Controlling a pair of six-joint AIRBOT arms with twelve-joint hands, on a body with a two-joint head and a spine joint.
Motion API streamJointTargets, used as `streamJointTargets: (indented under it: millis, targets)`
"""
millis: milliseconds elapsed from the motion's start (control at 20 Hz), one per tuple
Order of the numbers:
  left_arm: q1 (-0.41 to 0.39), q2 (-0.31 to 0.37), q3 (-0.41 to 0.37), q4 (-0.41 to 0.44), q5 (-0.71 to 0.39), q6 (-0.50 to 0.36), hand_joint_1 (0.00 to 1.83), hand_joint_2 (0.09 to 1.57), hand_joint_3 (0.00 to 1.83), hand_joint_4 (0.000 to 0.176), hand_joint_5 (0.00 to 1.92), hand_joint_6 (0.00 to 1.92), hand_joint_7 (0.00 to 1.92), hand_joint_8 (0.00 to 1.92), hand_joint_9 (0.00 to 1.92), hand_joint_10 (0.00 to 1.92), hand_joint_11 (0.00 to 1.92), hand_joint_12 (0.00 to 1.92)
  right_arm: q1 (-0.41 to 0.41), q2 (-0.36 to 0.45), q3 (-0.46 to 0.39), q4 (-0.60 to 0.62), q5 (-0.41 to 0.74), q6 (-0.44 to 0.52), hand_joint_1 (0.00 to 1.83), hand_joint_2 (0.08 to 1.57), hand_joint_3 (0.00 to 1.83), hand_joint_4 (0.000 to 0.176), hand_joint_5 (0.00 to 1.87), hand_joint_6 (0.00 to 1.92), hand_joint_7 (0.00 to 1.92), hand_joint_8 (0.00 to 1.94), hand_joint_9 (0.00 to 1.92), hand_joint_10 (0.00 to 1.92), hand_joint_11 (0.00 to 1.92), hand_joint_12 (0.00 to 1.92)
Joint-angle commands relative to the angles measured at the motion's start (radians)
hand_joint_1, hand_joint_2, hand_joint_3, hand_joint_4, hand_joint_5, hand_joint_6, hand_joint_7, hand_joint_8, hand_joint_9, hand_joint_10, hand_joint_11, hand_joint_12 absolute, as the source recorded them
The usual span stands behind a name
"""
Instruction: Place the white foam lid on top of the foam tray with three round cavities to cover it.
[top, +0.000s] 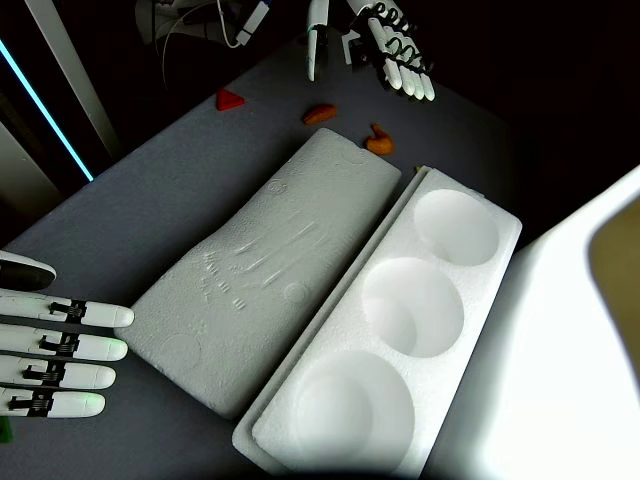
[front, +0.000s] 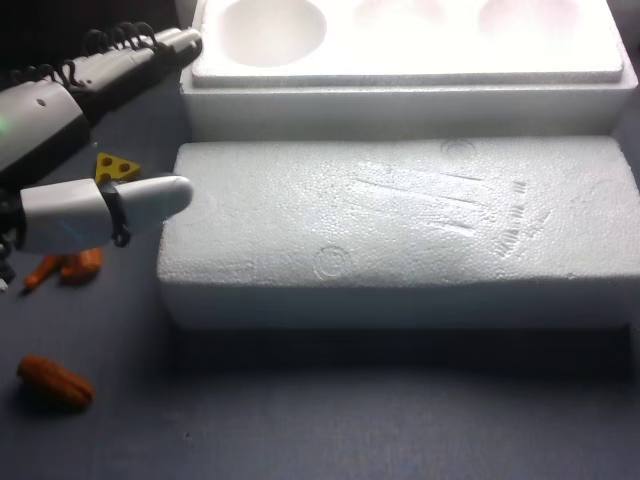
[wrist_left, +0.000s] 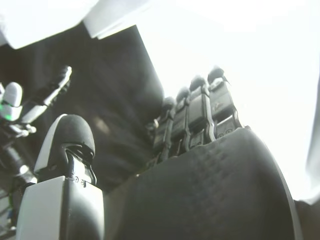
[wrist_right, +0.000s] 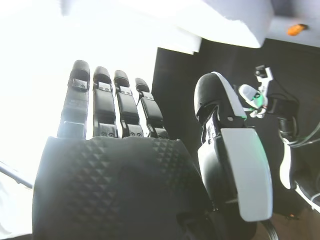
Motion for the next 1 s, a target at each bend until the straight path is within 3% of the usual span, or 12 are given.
streamJointTargets:
  millis: [0,300,950]
  targets:
    - [-0.013,0.002,0.007,-0.032,-0.103,-0.001,0.4,1.23,0.0,0.0,0.0,0.0,0.0,0.0,0.0,0.0,0.0,0.0,0.004,0.009,-0.001,0.029,0.114,-0.005,0.51,1.25,0.04,0.0,0.0,0.0,0.0,0.0,0.0,0.0,0.0,0.02]
    - [0.029,0.005,0.002,-0.075,-0.1,-0.001,0.38,1.13,0.0,0.0,0.0,0.0,0.0,0.0,0.0,0.0,0.0,0.0,-0.005,-0.006,-0.002,0.073,0.115,-0.021,0.57,1.2,0.0,0.0,0.0,0.0,0.0,0.0,0.0,0.0,0.0,0.0]
    - [0.248,0.073,-0.067,-0.243,-0.113,0.041,0.4,1.06,0.0,0.0,0.0,0.0,0.0,0.0,0.0,0.0,0.0,0.0,-0.02,-0.045,0.014,0.139,0.081,-0.048,0.55,1.17,0.0,0.0,0.0,0.0,0.0,0.0,0.0,0.0,0.0,0.0]
